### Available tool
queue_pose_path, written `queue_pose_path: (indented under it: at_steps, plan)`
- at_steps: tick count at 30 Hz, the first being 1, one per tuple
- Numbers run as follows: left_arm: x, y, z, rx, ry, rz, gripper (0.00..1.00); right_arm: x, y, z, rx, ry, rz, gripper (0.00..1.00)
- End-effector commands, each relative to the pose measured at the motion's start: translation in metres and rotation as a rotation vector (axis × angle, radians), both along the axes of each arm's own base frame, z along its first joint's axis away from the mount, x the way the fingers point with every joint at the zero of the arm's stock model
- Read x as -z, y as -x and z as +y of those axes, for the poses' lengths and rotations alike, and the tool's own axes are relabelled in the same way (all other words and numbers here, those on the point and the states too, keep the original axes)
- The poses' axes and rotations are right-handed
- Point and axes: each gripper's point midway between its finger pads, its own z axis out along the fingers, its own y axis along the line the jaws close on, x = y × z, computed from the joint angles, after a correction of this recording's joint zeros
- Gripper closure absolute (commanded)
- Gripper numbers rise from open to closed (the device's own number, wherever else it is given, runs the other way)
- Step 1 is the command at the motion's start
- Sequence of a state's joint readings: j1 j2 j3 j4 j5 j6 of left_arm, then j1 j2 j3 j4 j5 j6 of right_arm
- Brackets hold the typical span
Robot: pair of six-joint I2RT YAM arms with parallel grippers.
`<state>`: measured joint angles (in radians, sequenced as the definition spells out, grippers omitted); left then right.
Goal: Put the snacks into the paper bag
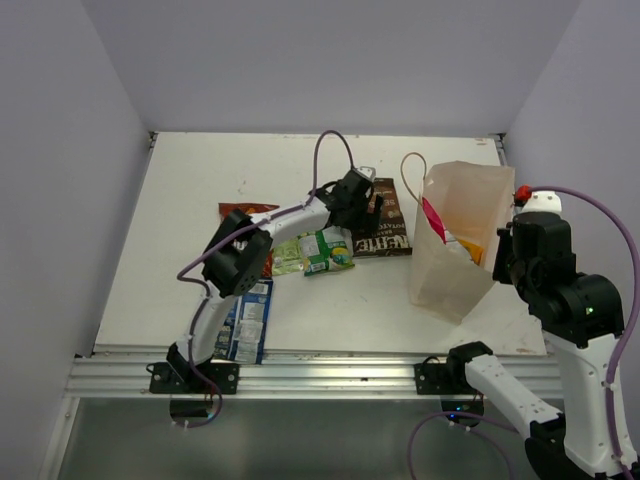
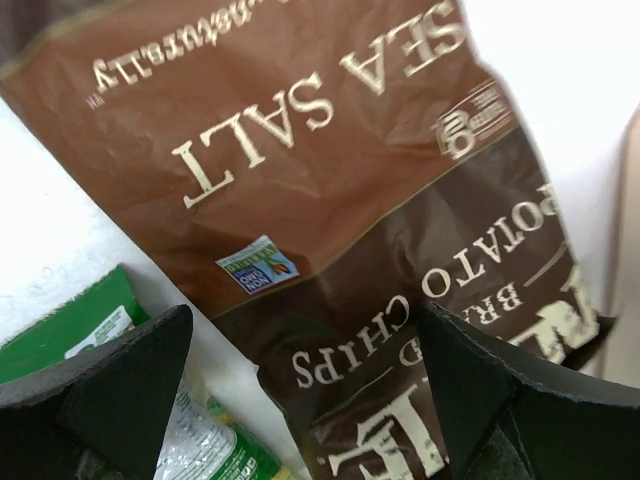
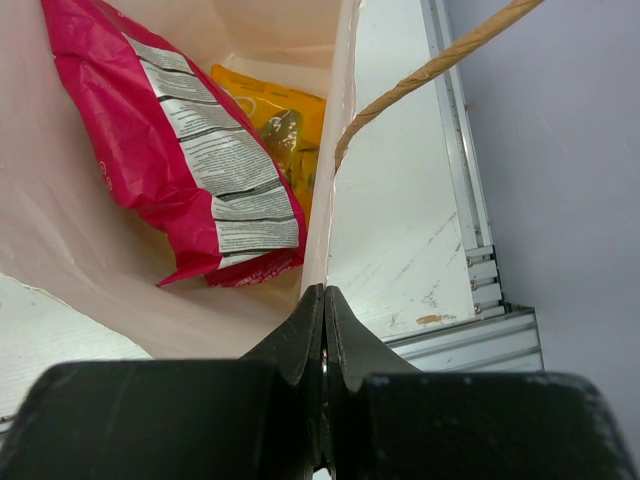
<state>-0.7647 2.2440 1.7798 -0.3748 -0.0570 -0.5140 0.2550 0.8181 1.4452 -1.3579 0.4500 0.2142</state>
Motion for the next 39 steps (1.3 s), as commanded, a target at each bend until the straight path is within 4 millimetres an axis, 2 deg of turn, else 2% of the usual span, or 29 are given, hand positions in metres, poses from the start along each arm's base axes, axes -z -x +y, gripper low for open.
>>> queue_pose_path:
  at_steps: [1, 3, 6, 7, 8, 9, 11, 13, 14, 15, 16, 17, 19, 21, 22, 24, 25, 26, 27, 28, 29, 31, 32, 34, 35, 38, 39]
  plan:
    - [0.015, 0.005, 0.000, -0.004, -0.032, 0.038, 0.04, -0.010, -0.001, 0.001, -0.018, 0.006, -0.018, 1.00]
    - [0.020, 0.007, 0.002, -0.001, -0.042, 0.049, 0.08, -0.010, -0.001, 0.000, -0.016, 0.008, -0.018, 1.00]
    - [0.024, 0.009, 0.001, 0.011, -0.040, 0.058, 0.52, -0.010, -0.001, 0.000, -0.016, 0.007, -0.020, 1.00]
    - [0.022, 0.009, 0.000, 0.012, -0.035, 0.058, 0.79, -0.010, -0.001, 0.000, -0.018, 0.006, -0.019, 1.00]
    - [0.019, 0.008, 0.000, 0.008, -0.029, 0.054, 0.92, -0.010, -0.001, 0.001, -0.017, 0.005, -0.019, 1.00]
    - [0.016, 0.007, 0.002, 0.000, -0.034, 0.049, 1.00, -0.010, -0.001, 0.001, -0.018, 0.006, -0.018, 1.00]
    - [-0.003, 0.004, 0.001, -0.002, -0.022, 0.015, 1.00, -0.010, -0.002, 0.001, -0.020, 0.005, -0.016, 1.00]
    - [-0.033, -0.001, 0.006, -0.025, -0.028, -0.048, 1.00, -0.010, -0.002, 0.001, -0.023, 0.005, -0.013, 1.00]
    - [-0.052, -0.005, 0.006, -0.031, -0.027, -0.089, 1.00, -0.009, -0.002, 0.002, -0.022, 0.004, -0.014, 1.00]
    - [-0.085, -0.007, 0.012, -0.064, -0.029, -0.154, 1.00, -0.009, -0.003, 0.002, -0.024, 0.004, -0.013, 1.00]
    - [-0.106, -0.008, 0.013, -0.079, -0.023, -0.195, 1.00, -0.010, -0.003, 0.002, -0.024, 0.002, -0.015, 1.00]
    - [-0.141, -0.017, 0.017, -0.128, -0.008, -0.270, 1.00, -0.010, -0.003, 0.003, -0.027, 0.001, -0.014, 1.00]
    - [-0.199, -0.013, 0.024, -0.171, 0.032, -0.342, 1.00, -0.010, -0.003, 0.003, -0.029, -0.001, -0.013, 1.00]
    - [-0.279, -0.011, 0.030, -0.232, 0.137, -0.468, 1.00, -0.009, -0.003, 0.004, -0.033, -0.004, -0.013, 1.00]
    - [-0.306, -0.008, 0.030, -0.239, 0.181, -0.514, 1.00, -0.008, -0.003, 0.005, -0.035, -0.005, -0.009, 1.00]
    - [-0.385, 0.005, 0.028, -0.246, 0.323, -0.662, 1.00, -0.006, -0.003, 0.006, -0.042, -0.011, -0.005, 1.00]
    - [-0.412, 0.013, 0.029, -0.232, 0.344, -0.736, 1.00, -0.006, -0.003, 0.007, -0.044, -0.012, -0.006, 1.00]
    - [-0.452, 0.028, 0.023, -0.251, 0.433, -0.833, 1.00, -0.006, -0.003, 0.007, -0.046, -0.014, -0.008, 1.00]
    - [-0.480, 0.042, 0.027, -0.261, 0.475, -0.897, 1.00, -0.005, -0.003, 0.007, -0.048, -0.015, -0.005, 1.00]
    - [-0.499, 0.054, 0.026, -0.248, 0.474, -0.968, 1.00, -0.005, -0.003, 0.008, -0.051, -0.018, -0.006, 1.00]
    - [-0.528, 0.076, 0.019, -0.243, 0.572, -1.026, 1.00, -0.006, -0.003, 0.008, -0.051, -0.018, -0.006, 1.00]
    - [-0.556, 0.095, 0.014, -0.215, 0.633, -1.100, 1.00, -0.005, -0.003, 0.009, -0.056, -0.021, -0.007, 1.00]
    - [-0.565, 0.108, 0.001, -0.175, 0.685, -1.128, 1.00, -0.005, -0.003, 0.010, -0.057, -0.024, -0.006, 1.00]
    - [-0.569, 0.120, -0.017, -0.109, 0.728, -1.138, 1.00, -0.006, -0.002, 0.009, -0.058, -0.024, -0.012, 1.00]
    - [-0.564, 0.126, -0.030, -0.058, 0.737, -1.126, 1.00, -0.006, -0.002, 0.009, -0.057, -0.023, -0.012, 1.00]
    - [-0.532, 0.133, -0.066, 0.033, 0.729, -1.051, 1.00, -0.006, 0.002, 0.007, -0.052, -0.023, -0.017, 1.00]
    - [-0.524, 0.134, -0.072, 0.049, 0.721, -1.038, 1.00, -0.006, 0.002, 0.007, -0.050, -0.024, -0.019, 1.00]
